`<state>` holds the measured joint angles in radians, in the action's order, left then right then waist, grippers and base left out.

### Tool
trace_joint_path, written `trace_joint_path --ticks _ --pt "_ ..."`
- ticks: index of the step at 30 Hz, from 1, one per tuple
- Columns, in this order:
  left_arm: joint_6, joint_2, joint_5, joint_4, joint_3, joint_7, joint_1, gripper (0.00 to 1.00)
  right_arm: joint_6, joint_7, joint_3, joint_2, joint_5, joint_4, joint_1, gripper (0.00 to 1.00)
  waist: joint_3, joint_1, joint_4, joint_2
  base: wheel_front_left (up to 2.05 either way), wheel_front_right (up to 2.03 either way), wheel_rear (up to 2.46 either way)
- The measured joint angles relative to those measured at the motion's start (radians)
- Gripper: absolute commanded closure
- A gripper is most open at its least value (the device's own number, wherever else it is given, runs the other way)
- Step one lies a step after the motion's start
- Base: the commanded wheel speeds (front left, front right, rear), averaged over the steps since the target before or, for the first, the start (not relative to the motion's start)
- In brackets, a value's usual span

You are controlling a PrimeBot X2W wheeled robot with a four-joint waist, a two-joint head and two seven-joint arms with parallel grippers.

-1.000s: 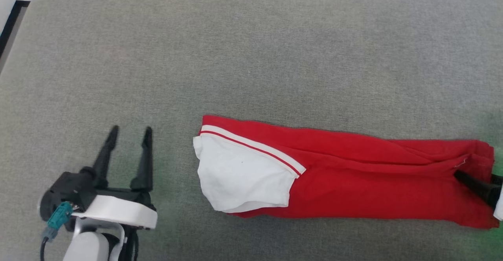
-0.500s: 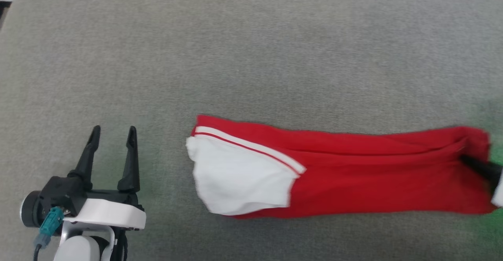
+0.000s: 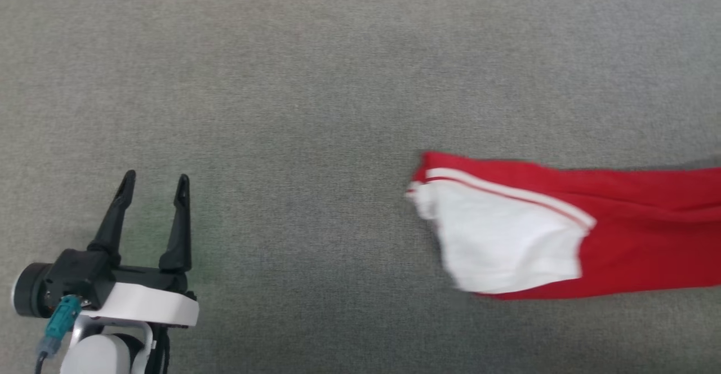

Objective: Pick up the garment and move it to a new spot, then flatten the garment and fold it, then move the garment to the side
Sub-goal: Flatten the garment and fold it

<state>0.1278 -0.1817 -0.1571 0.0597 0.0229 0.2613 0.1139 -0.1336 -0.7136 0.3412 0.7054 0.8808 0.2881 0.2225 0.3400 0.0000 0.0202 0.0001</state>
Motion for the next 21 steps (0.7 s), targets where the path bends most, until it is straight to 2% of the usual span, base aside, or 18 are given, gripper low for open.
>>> trace_joint_path --ticks 6,12,15,21 --pt "0.000 -0.007 -0.002 -0.007 0.011 0.000 0.000 0.00 0.000 0.001 0.088 0.053 -0.003 0.058 0.015 1.00 0.007 -0.0001 -0.019 0.0000 0.00 0.00 0.00" --pt "0.000 -0.012 -0.001 -0.008 0.007 0.000 0.000 0.00 0.002 0.007 0.113 0.074 0.010 0.079 0.018 1.00 0.008 0.0000 -0.024 0.0000 0.00 0.00 0.00" --pt "0.000 -0.011 -0.001 -0.007 0.003 0.000 0.000 0.00 0.003 0.009 0.090 0.077 0.019 0.064 0.012 1.00 0.004 0.0000 -0.024 0.0000 0.00 0.00 0.00" --pt "0.000 -0.007 -0.005 -0.003 -0.011 0.000 0.000 0.00 0.003 -0.028 -0.023 0.072 0.050 -0.112 -0.045 1.00 -0.012 0.0000 -0.022 0.0000 0.00 0.00 0.00"
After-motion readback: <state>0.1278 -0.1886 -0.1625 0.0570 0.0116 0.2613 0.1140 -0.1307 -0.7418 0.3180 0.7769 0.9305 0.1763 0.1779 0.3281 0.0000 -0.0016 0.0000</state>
